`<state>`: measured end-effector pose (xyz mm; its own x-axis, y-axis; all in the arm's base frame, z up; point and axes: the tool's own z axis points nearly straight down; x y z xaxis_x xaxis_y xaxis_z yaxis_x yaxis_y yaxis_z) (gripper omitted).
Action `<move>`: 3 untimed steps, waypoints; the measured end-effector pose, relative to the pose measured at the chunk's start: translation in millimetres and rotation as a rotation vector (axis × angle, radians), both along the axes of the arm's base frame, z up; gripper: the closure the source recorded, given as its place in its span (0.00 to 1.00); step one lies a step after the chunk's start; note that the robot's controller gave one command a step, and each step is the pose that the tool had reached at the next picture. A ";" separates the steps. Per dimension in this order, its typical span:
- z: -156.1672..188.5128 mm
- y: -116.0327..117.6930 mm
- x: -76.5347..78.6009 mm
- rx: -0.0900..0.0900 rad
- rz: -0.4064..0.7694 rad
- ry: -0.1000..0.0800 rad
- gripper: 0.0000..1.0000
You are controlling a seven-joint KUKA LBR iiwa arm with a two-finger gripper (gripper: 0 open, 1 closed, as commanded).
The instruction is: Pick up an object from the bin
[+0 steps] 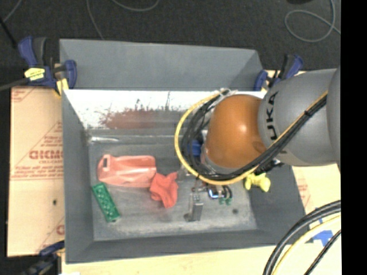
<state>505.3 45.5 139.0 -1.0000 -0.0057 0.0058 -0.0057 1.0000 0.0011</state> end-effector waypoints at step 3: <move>-30.0 59.7 58.0 0.000 0.195 -0.012 1.00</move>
Offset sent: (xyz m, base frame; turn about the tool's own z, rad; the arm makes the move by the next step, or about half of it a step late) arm 0.0771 0.0269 -0.0288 0.0364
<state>563.3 105.2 109.0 -0.9799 -0.1995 -0.0063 -0.1995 0.9799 0.0003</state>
